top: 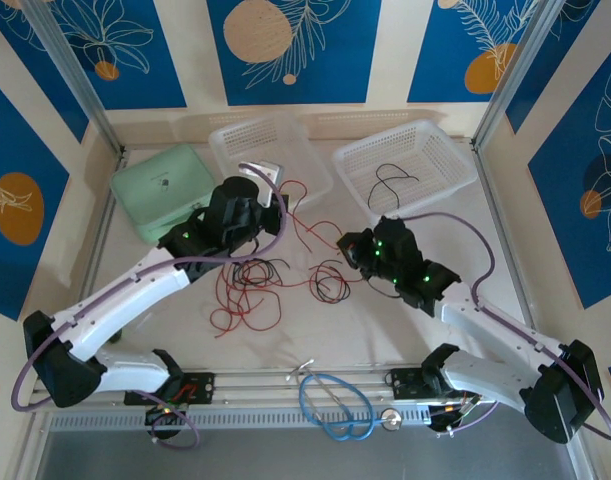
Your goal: Untangle the cables
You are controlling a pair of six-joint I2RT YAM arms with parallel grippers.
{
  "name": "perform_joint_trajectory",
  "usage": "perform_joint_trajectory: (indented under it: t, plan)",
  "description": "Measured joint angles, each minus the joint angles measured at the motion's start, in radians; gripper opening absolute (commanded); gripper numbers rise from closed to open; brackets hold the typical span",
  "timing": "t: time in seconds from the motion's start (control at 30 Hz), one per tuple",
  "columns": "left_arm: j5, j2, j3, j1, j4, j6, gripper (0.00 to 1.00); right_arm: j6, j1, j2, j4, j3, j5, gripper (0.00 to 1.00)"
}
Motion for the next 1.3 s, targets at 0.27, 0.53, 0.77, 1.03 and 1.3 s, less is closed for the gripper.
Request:
perform_joint_trajectory:
  t: [0.27, 0.53, 0.77, 1.03, 1.3]
  plan:
    - [-0.013, -0.005, -0.085, -0.039, 0.286, 0.106, 0.0, 0.444, 0.18, -0.074, -0.005, -0.048, 0.27, 0.0]
    - [-0.035, -0.026, -0.111, -0.049, 0.41, 0.201, 0.0, 0.562, 0.221, -0.128, -0.066, -0.051, 0.43, 0.17]
    - [-0.15, -0.034, -0.073, -0.037, 0.517, 0.311, 0.0, 0.576, 0.22, -0.131, -0.214, -0.084, 0.476, 0.15]
    - [-0.208, 0.052, 0.042, 0.01, 0.548, 0.401, 0.0, 0.579, 0.188, -0.187, -0.341, -0.084, 0.486, 0.25]
    - [-0.193, 0.282, 0.193, 0.182, 0.515, 0.367, 0.0, 0.502, 0.132, -0.311, -0.442, -0.084, 0.474, 0.26]
